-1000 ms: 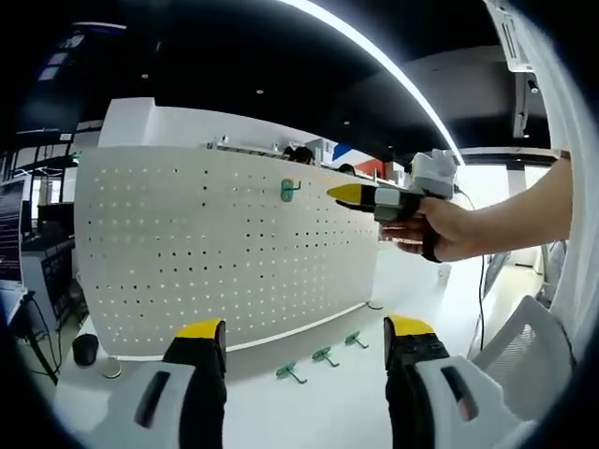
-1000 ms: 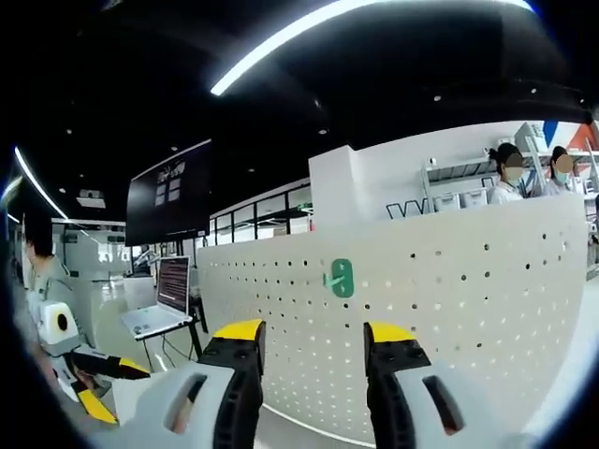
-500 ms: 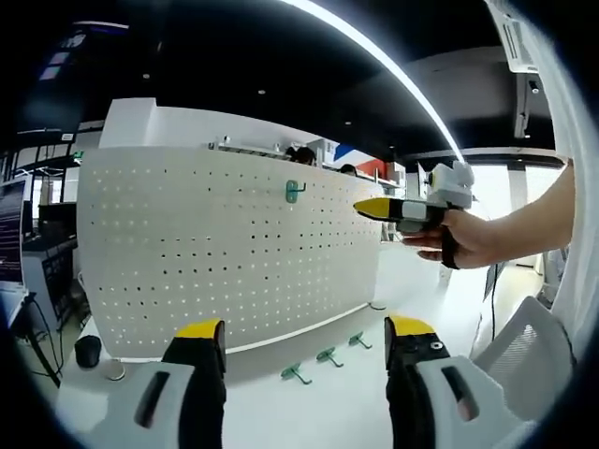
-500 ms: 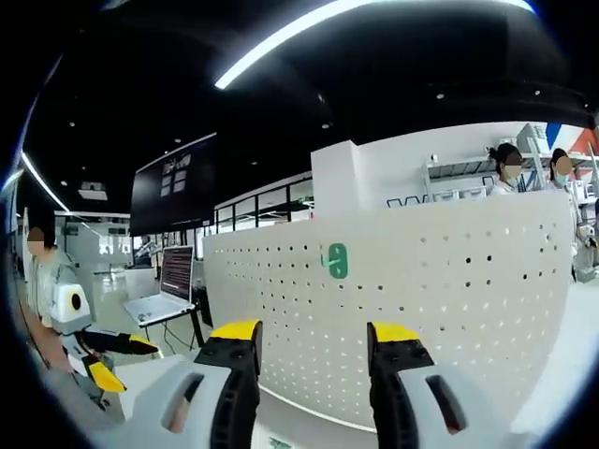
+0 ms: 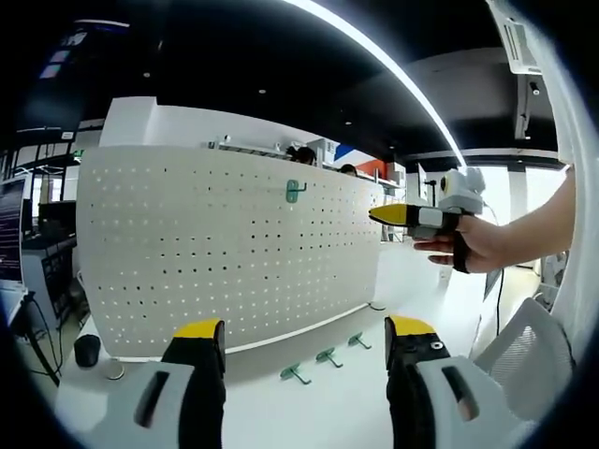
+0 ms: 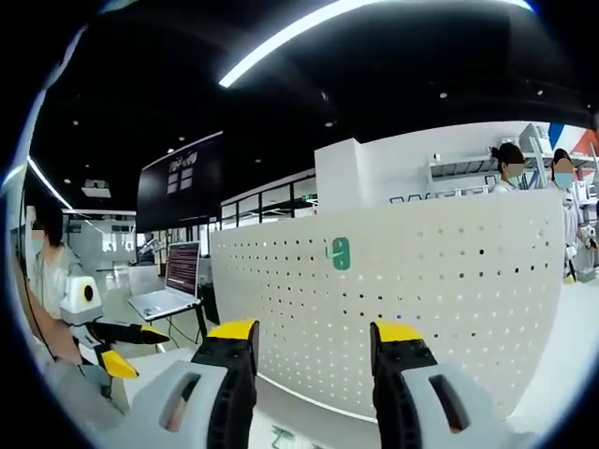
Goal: Insert the hook assembly into the mounting plate slot until the hook locks in place.
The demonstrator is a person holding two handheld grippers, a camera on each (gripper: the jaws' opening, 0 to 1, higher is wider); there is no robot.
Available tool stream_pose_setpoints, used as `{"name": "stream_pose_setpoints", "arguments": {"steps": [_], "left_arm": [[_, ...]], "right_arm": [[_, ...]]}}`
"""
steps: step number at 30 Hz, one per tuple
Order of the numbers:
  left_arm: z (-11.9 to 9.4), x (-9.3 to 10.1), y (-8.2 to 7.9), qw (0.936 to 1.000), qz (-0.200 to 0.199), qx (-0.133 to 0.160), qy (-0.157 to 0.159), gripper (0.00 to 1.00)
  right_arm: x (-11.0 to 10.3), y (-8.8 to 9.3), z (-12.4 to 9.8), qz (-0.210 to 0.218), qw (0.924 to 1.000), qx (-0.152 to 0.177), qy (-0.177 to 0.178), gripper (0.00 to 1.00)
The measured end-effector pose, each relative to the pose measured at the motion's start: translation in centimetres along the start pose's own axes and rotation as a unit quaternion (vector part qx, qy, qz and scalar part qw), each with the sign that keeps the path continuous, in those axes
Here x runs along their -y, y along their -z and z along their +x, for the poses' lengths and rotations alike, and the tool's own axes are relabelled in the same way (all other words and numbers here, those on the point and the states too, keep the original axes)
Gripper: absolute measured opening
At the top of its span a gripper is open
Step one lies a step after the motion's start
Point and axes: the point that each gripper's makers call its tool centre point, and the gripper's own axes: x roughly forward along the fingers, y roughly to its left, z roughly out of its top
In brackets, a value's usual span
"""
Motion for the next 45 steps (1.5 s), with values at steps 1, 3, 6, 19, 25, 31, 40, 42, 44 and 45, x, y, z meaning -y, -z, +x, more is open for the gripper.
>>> {"name": "stream_pose_setpoints", "arguments": {"steps": [1,3,6,19,25,31,40,42,44,45], "left_arm": [[0.0,0.0,0.0,1.0000,0.000,0.000,0.000,0.72],[0.0,0.0,0.0,1.0000,0.000,0.001,0.001,0.72],[0.0,0.0,-0.1,1.0000,0.000,0.001,0.001,0.72],[0.1,0.0,0.0,1.0000,0.005,0.000,0.002,0.73],[-0.1,0.1,0.0,1.0000,0.000,0.003,0.003,0.74],[-0.1,0.3,0.1,1.0000,-0.003,0.003,0.006,0.75],[-0.2,0.3,0.0,1.0000,-0.006,0.003,0.008,0.75],[-0.3,0.3,0.0,1.0000,-0.004,0.003,0.008,0.75],[-0.4,0.3,0.0,1.0000,-0.005,0.002,0.007,0.75],[-0.4,0.3,0.0,1.0000,-0.006,0.002,0.007,0.76]], "right_arm": [[-0.1,0.1,-0.1,-0.001,1.0000,-0.002,0.000,0.47],[-0.1,0.4,-0.5,-0.001,1.0000,-0.002,-0.003,0.48],[-0.3,0.6,-0.9,-0.003,1.0000,-0.005,-0.002,0.48],[-0.5,2.1,-3.2,-0.006,0.9999,-0.013,-0.004,0.51],[-0.4,2.8,-4.4,-0.006,0.9998,-0.020,-0.002,0.53],[-0.5,3.7,-5.6,0.003,0.9997,-0.026,0.001,0.54],[-0.4,4.6,-6.8,0.008,0.9994,-0.033,0.007,0.55],[-0.3,4.7,-7.0,0.010,0.9994,-0.032,0.009,0.55],[-0.3,4.8,-7.1,0.010,0.9994,-0.032,0.010,0.55],[-0.4,4.8,-7.2,0.011,0.9994,-0.032,0.010,0.55]]}}
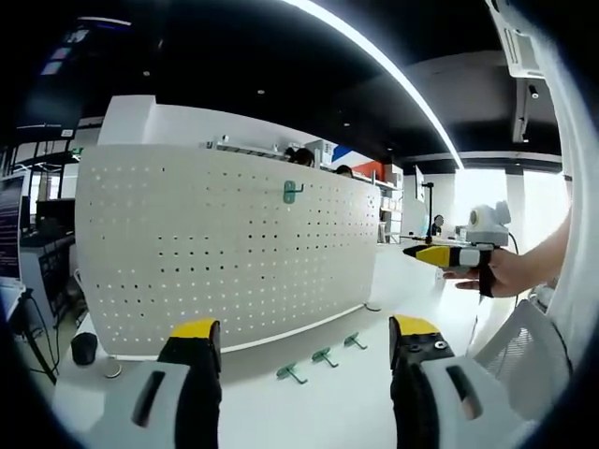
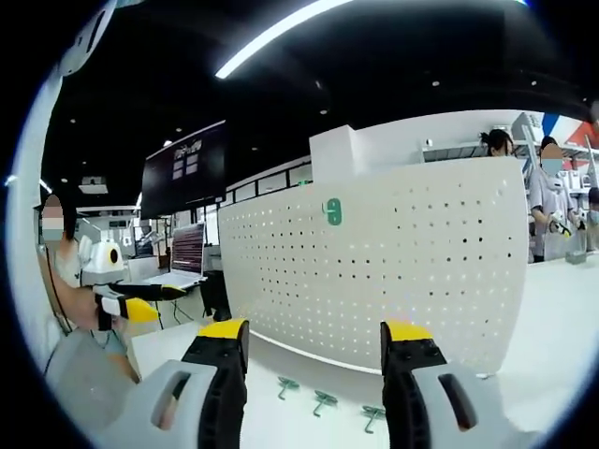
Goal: Insert the hook assembly into the mounting plate slot until the hook locks in place.
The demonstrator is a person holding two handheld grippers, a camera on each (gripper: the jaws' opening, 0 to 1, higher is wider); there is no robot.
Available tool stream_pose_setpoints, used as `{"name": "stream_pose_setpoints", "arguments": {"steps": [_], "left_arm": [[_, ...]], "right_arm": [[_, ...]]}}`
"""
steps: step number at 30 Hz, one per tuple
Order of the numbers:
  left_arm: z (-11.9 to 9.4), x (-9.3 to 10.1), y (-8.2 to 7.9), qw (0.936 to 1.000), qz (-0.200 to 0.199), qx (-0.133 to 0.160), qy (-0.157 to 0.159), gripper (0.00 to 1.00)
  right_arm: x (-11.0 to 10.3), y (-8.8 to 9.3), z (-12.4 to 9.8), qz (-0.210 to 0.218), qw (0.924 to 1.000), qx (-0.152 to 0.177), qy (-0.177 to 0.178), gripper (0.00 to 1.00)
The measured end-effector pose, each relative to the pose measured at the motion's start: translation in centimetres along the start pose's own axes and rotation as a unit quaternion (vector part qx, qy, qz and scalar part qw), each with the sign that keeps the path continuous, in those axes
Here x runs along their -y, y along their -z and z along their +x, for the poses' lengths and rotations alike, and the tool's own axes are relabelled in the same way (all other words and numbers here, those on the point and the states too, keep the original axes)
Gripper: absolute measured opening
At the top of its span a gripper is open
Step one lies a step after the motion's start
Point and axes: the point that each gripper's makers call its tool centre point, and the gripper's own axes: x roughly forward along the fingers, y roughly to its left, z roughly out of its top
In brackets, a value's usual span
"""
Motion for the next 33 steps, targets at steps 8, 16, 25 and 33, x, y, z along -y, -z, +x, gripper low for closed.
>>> {"name": "stream_pose_setpoints", "arguments": {"steps": [8,16,25,33], "left_arm": [[0.0,-0.1,0.2,1.0000,-0.002,-0.004,-0.001,0.75],[0.0,-0.1,0.4,1.0000,-0.002,-0.006,-0.001,0.75],[-0.1,-0.2,0.5,1.0000,-0.005,-0.007,-0.002,0.75],[0.0,-0.1,0.4,1.0000,-0.003,-0.007,0.001,0.75]], "right_arm": [[-0.2,0.7,-0.6,0.005,1.0000,-0.003,0.001,0.55],[-0.2,1.4,-1.1,0.009,0.9999,-0.007,0.005,0.55],[-0.1,1.7,-1.5,0.010,0.9999,-0.009,0.009,0.55],[-0.3,1.7,-1.5,0.008,0.9999,-0.010,0.007,0.55]]}}
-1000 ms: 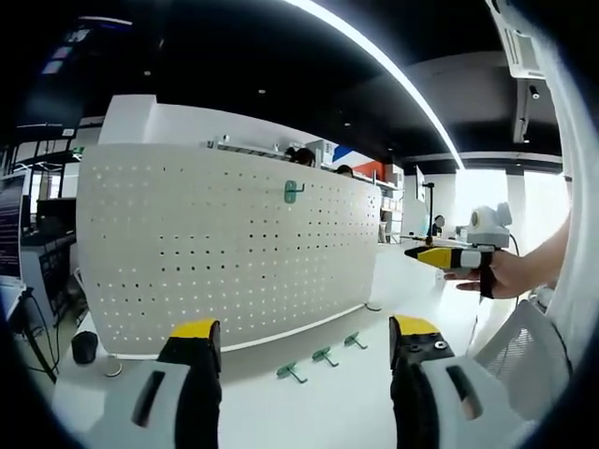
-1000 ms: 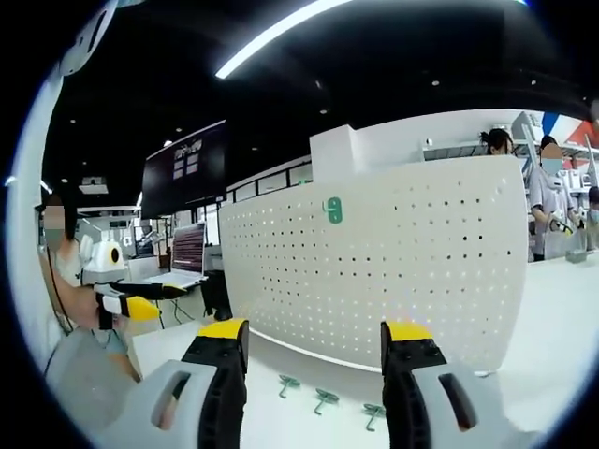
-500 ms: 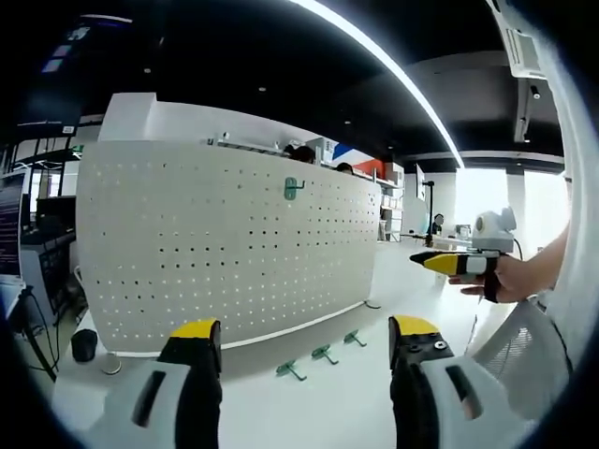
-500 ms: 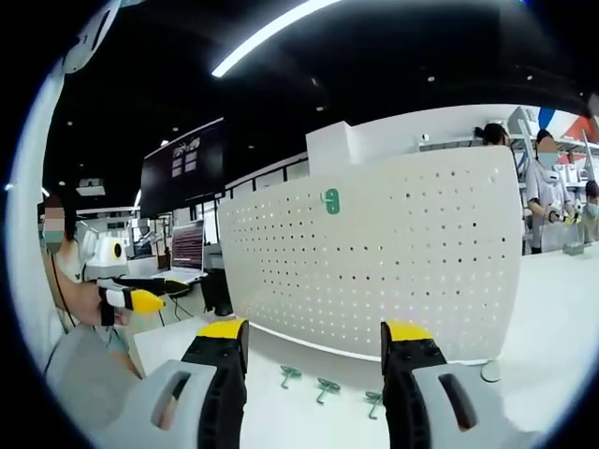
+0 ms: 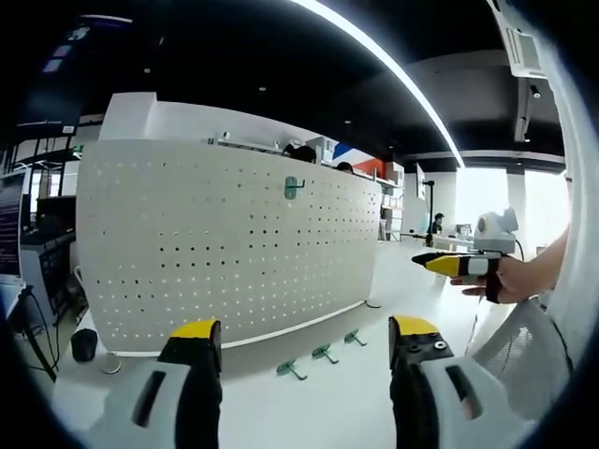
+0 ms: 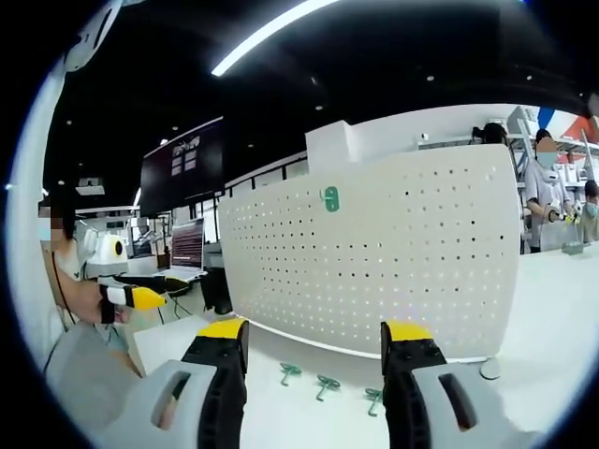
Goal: Insert the hook assembly into the mounting plate slot until the hook locks in place.
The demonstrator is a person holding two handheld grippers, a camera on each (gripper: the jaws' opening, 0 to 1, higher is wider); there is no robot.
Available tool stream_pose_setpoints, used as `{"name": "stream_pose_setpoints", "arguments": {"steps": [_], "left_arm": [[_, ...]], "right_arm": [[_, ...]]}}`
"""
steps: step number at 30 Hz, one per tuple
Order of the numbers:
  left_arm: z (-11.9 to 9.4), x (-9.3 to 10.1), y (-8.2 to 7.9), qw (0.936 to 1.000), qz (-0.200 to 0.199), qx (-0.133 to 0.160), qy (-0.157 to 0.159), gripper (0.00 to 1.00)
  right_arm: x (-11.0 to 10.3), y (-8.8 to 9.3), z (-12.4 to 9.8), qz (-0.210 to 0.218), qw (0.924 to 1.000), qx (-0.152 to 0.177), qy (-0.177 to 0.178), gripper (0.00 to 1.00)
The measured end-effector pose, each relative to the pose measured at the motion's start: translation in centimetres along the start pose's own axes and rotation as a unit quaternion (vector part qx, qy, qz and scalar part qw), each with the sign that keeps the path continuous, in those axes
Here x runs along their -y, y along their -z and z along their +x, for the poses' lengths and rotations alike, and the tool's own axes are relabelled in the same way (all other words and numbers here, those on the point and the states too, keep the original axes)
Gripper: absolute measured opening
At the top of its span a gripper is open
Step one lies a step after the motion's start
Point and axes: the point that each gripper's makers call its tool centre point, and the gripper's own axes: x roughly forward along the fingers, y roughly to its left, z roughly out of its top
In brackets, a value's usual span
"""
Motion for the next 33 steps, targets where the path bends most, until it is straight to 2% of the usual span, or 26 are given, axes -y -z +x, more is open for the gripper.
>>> {"name": "stream_pose_setpoints", "arguments": {"steps": [22,33], "left_arm": [[2.1,0.9,0.4,0.9985,0.022,-0.027,0.041,0.76],[2.9,0.5,0.7,0.9974,0.033,-0.040,0.050,0.76]], "right_arm": [[0.3,0.1,-0.1,0.004,1.0000,0.002,0.003,0.54],[0.1,0.1,-0.1,0.001,1.0000,0.001,0.001,0.54]]}}
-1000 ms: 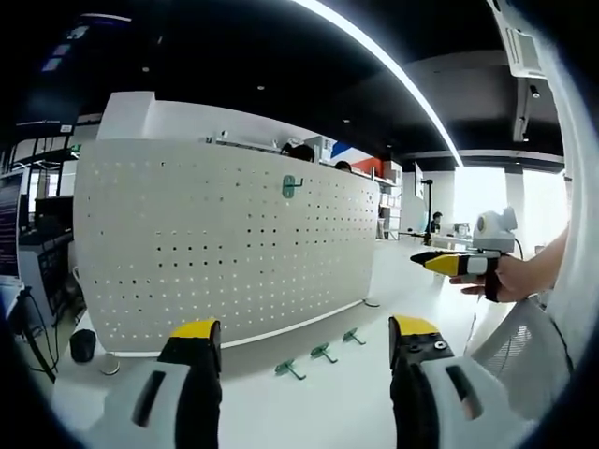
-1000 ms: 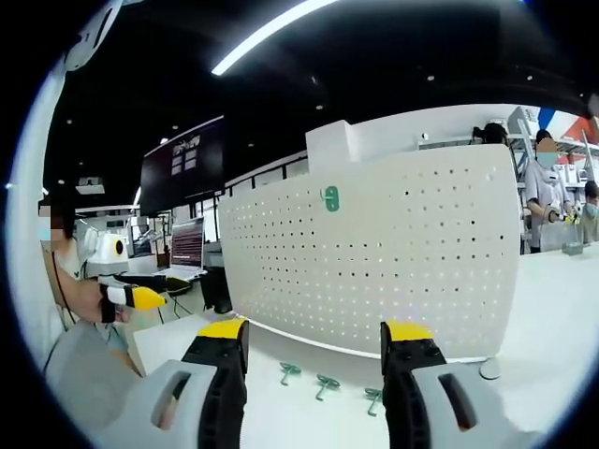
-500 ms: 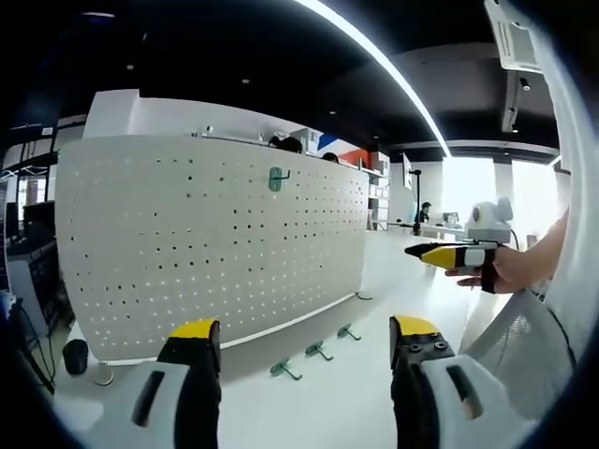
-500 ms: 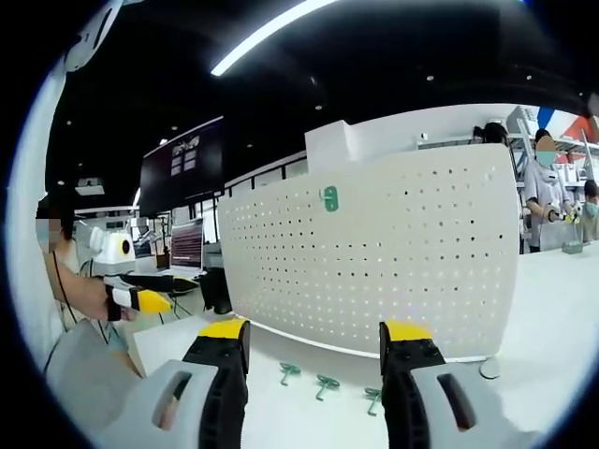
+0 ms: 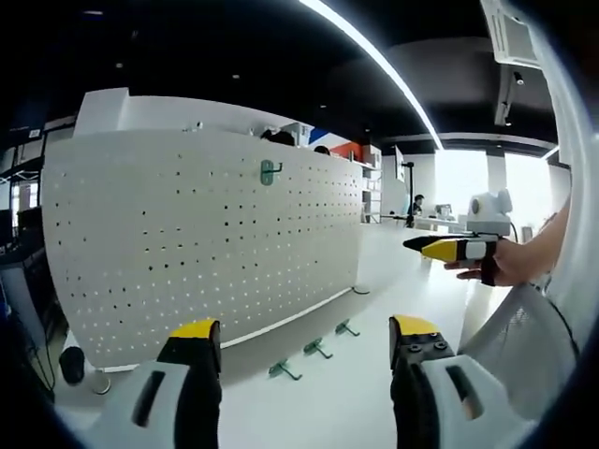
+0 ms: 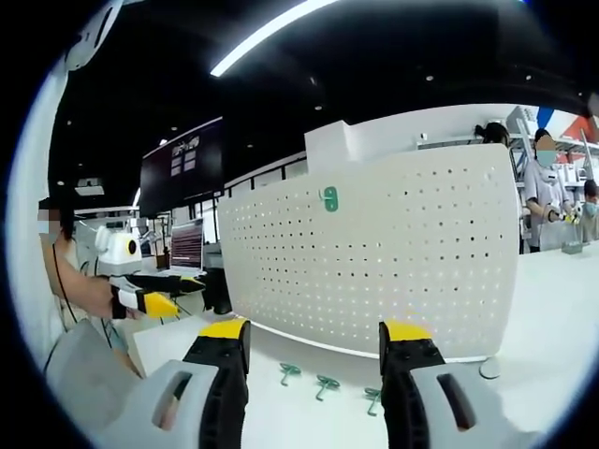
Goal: Insert the hook assembly into the mounting plate slot until the hook locks in place.
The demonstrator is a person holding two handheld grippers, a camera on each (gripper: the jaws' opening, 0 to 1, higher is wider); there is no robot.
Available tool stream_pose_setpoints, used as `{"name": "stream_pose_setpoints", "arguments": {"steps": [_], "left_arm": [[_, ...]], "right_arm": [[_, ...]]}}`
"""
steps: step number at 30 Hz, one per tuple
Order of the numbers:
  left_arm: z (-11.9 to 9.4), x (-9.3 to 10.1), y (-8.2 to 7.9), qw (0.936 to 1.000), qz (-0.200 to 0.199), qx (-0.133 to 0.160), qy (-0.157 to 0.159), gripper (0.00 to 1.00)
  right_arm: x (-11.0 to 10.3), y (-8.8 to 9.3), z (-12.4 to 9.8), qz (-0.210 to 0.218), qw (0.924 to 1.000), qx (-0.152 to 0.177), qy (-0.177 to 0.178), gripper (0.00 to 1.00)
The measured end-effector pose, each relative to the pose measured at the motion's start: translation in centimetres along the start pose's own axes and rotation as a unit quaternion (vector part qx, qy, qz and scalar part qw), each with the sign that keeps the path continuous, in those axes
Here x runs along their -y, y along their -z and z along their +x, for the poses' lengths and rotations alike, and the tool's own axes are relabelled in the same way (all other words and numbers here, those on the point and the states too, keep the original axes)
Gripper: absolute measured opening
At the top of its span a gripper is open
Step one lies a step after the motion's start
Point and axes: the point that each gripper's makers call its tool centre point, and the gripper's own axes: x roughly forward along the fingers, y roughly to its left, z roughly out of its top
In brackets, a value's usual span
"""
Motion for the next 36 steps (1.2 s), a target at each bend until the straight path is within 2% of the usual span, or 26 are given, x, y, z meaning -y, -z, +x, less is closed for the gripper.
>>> {"name": "stream_pose_setpoints", "arguments": {"steps": [16,36], "left_arm": [[1.5,-1.3,1.0,0.9997,-0.001,-0.022,0.009,0.75],[2.5,-2.5,2.9,0.9965,0.036,-0.068,0.034,0.73]], "right_arm": [[0.0,0.1,0.1,0.006,1.0000,-0.002,-0.002,0.52],[-0.1,0.1,0.1,0.005,1.0000,-0.002,-0.003,0.51]]}}
